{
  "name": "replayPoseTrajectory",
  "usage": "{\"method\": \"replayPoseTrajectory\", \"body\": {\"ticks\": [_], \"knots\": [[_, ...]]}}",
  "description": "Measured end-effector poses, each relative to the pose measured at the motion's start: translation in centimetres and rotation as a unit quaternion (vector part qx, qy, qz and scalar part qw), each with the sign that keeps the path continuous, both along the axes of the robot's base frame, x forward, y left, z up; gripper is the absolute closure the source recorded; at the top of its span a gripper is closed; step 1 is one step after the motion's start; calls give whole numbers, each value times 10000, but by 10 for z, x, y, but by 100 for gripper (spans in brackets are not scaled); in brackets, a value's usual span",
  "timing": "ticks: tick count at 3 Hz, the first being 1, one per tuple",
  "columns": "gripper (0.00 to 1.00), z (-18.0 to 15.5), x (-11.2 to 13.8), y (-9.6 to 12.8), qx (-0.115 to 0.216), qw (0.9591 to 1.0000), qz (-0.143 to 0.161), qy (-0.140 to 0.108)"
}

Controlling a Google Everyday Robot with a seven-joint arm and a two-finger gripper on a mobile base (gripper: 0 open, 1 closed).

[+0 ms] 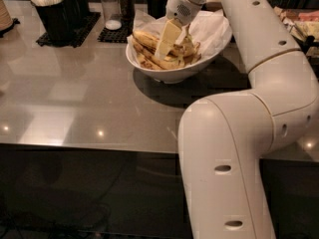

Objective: Pick banana from white bowl

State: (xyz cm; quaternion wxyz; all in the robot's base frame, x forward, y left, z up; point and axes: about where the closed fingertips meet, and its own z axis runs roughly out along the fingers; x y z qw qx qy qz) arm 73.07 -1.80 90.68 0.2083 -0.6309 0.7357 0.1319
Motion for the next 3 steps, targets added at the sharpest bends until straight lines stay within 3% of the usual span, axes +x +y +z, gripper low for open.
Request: {"method": "replayPoseTrajectory", "body": {"ticks": [1,3], "knots": [[0,-13,5,-1,-36,9999,-56,107],[41,-15,20,9,99,9998,-135,-95]]}}
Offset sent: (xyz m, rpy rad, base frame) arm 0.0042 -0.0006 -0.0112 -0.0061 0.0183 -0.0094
